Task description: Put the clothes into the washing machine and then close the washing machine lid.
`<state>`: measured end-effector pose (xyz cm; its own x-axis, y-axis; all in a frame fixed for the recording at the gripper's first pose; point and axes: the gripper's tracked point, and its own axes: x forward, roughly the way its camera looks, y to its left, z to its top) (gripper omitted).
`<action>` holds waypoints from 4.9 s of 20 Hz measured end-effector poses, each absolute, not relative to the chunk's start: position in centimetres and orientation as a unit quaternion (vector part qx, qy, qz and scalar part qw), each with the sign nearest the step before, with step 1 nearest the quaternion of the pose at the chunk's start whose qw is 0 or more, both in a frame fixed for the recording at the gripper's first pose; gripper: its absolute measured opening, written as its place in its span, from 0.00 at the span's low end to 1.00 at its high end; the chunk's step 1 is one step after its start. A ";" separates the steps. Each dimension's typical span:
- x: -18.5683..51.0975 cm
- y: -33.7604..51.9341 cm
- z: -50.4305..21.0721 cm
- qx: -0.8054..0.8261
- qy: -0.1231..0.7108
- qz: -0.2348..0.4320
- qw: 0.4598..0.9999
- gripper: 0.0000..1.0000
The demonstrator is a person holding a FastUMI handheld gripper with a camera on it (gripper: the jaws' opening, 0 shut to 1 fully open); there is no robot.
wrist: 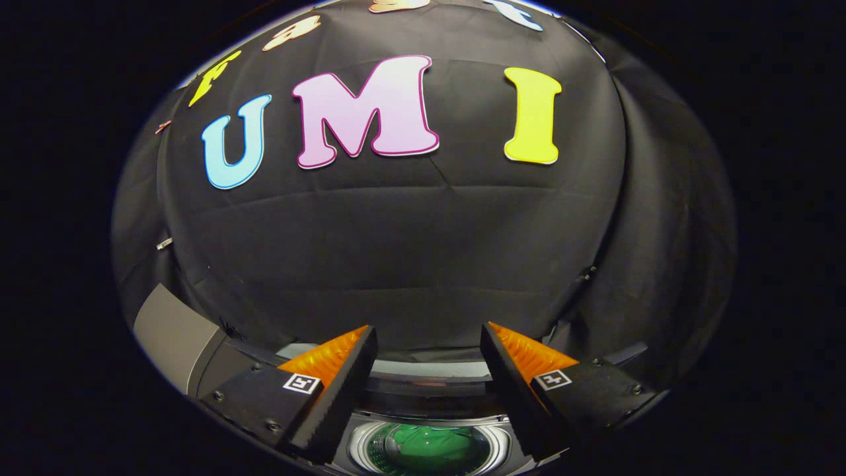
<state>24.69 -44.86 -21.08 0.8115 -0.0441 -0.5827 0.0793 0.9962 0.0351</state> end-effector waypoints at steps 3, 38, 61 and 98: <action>24.0 -44.9 -20.9 0.030 0.309 -0.038 0.950 1.00; 9.2 -36.8 -18.9 0.021 0.299 -0.047 0.953 0.99; 7.2 -20.4 1.2 -0.016 0.080 0.009 0.997 0.96; 9.4 -19.2 3.1 -0.025 0.055 0.032 0.998 0.96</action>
